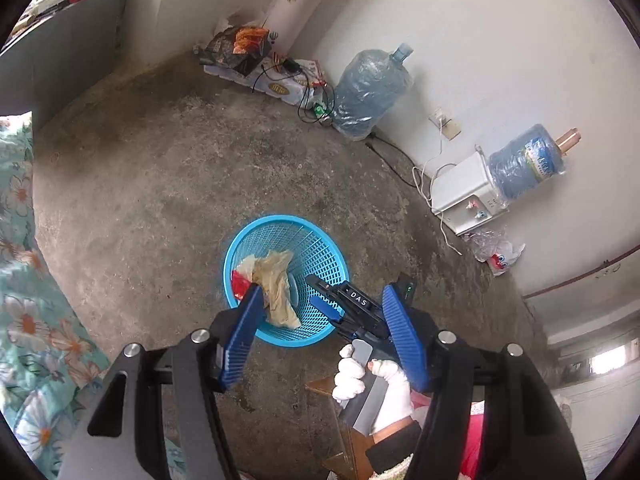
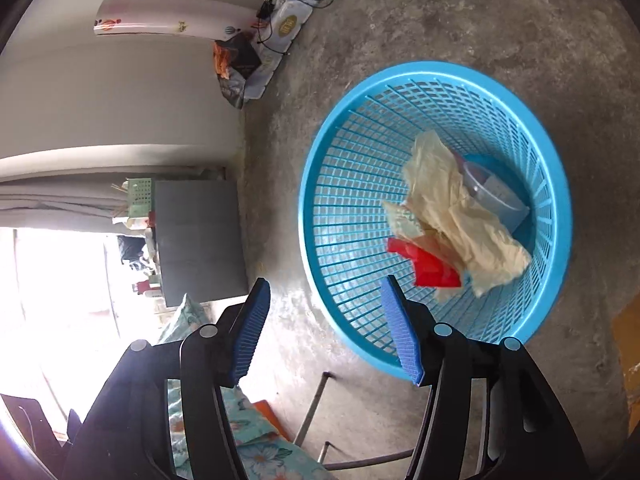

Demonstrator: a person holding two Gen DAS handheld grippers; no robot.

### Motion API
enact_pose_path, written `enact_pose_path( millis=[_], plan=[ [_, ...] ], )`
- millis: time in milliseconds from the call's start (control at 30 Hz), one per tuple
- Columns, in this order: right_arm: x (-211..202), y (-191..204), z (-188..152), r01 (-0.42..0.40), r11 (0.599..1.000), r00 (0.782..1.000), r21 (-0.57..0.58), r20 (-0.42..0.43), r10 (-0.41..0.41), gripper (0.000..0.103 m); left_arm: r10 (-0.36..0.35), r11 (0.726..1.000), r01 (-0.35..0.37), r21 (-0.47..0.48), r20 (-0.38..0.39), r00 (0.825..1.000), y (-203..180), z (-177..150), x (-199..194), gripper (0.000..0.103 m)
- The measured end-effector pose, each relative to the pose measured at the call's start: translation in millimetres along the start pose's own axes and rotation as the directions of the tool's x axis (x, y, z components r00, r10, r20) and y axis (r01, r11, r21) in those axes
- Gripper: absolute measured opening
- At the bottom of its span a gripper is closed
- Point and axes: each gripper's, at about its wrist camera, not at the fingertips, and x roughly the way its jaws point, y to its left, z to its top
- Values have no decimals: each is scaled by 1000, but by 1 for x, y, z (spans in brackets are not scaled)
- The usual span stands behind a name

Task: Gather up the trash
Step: 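Open both tools over the wastebasket to drop the paper and red bag, then move both tools back to the bed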

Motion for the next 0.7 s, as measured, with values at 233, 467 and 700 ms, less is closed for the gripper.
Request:
enact_pose_path(
  millis=[233,467,700],
  plan=[
    [-43,15,-20,-112,993,994,-24,-4,112,57,-52,998,47,43,130,990,7,-28,-116,64],
    [-123,67,-90,-120,966,988,-229,72,139,57,-30,997,7,80,291,956,36,-92,-231,73],
    [-189,137,-187,-43,865,981,-500,143,131,60,80,993,-110,45,425,902,66,-164,-315,79]
  ],
)
